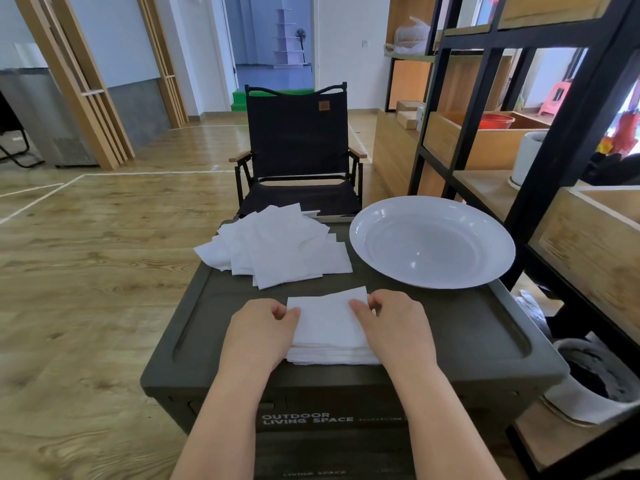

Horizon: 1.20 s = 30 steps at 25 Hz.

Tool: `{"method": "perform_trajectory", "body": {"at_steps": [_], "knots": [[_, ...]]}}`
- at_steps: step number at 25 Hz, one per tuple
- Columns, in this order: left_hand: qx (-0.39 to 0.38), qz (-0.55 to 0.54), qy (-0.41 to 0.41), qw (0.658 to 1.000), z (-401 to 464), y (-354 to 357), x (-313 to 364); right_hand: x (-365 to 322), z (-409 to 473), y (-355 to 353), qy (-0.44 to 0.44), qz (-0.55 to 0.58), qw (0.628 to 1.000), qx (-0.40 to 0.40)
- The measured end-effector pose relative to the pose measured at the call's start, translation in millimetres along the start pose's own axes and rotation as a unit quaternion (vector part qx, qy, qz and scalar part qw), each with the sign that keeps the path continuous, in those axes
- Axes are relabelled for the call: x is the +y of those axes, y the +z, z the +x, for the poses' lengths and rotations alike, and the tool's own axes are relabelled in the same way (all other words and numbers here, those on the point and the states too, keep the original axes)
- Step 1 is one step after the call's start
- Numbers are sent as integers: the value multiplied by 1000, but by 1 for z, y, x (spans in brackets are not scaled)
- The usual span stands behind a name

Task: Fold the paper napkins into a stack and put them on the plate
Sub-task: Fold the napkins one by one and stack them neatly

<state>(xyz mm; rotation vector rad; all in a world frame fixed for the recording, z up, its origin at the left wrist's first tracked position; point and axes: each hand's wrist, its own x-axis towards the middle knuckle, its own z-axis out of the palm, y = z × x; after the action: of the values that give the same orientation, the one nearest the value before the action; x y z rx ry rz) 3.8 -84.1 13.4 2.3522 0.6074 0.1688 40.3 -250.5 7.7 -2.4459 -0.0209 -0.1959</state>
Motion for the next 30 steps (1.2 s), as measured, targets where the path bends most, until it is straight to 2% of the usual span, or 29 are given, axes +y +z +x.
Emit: {"method": "perform_trajectory", "body": {"at_steps": [3, 7, 10, 12, 14, 17, 20, 26, 30], "knots": [[1, 19, -21, 1000, 1, 0, 0, 1, -1, 3, 15, -28, 999, 2], [9, 39, -30, 999, 9, 0, -7, 2, -2, 3, 52, -6, 999, 3], [87, -1, 44, 995, 34, -11, -10, -1, -1, 0, -20, 53, 995, 76], [93, 39, 108, 989, 50, -14, -11, -5, -2, -2, -63, 100, 987, 109], [92, 76, 117, 986, 58, -9, -14, -7, -3, -1, -74, 130, 983, 102], [146, 94, 110, 979, 60, -1, -19, -6, -3, 0, -70, 154, 982, 83], [171, 79, 125, 974, 61, -3, -22, -5, -1, 0, -70, 166, 980, 81], [117, 86, 122, 982, 56, 0, -25, -5, -3, -1, -63, 195, 977, 65], [139, 91, 144, 975, 49, -3, -19, -7, -4, -2, -51, 204, 976, 63]]}}
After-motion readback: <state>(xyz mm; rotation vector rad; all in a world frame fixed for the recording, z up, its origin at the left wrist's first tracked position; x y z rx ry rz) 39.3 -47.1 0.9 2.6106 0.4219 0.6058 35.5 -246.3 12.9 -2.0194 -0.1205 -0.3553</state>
